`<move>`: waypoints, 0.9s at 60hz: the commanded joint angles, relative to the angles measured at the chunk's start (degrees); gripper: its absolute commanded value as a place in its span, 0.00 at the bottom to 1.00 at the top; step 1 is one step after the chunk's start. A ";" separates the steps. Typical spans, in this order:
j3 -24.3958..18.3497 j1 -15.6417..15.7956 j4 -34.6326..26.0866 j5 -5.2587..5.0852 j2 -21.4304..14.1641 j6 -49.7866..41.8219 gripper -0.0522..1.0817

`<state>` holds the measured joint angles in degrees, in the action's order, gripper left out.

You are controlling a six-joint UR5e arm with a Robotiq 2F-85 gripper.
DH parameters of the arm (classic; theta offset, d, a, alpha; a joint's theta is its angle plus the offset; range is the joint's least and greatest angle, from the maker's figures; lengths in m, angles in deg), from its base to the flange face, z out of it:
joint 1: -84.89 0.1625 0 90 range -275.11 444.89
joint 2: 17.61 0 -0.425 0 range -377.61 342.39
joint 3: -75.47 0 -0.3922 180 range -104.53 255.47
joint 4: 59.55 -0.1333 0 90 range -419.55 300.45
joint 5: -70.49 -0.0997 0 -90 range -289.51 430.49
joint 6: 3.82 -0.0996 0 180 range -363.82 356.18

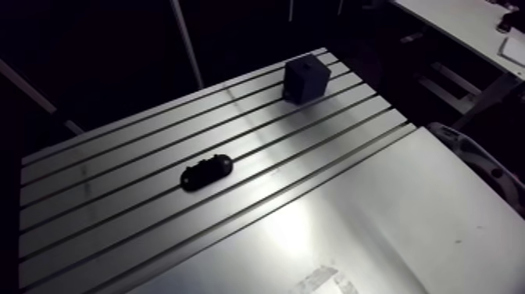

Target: Pick up the M10 bolt and insert it into the hole until fully seated.

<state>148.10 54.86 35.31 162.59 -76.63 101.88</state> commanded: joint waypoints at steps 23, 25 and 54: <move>9.60 13.28 -8.43 -0.30 -25.64 -3.86 0.05; 9.59 14.29 -8.42 -0.30 -25.73 -4.03 0.05; 8.57 23.52 -9.21 -0.73 -25.92 -6.52 0.05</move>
<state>152.79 60.97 28.94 162.11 -92.28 100.65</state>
